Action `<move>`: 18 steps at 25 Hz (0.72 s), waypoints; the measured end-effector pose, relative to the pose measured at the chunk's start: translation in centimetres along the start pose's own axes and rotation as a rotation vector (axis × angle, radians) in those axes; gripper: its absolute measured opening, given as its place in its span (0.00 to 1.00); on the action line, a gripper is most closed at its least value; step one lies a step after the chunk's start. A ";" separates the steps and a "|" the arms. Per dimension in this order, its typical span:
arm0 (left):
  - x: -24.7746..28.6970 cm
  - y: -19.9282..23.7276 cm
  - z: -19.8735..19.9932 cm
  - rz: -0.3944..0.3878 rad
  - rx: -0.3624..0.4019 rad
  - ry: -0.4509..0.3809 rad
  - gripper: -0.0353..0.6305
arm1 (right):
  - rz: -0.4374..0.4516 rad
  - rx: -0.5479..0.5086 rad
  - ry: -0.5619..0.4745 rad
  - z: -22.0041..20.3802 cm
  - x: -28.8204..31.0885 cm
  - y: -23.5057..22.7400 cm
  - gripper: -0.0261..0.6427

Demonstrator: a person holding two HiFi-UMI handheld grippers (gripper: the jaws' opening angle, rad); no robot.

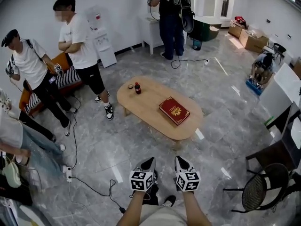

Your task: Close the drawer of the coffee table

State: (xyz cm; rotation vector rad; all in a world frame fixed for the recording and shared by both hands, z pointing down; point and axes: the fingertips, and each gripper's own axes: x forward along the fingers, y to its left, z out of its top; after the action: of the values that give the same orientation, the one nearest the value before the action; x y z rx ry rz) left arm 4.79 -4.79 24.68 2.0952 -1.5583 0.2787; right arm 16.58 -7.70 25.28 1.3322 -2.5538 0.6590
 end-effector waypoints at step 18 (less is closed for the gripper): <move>-2.2 -5.4 -1.2 0.003 0.134 0.005 0.07 | -0.021 0.015 0.003 -1.3 -5.7 -0.2 0.06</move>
State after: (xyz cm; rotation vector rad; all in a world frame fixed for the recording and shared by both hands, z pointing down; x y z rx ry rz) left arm 9.31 -1.21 23.17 2.1916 -1.5789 0.3989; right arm 20.01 -2.99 24.40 1.3598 -2.5335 0.6771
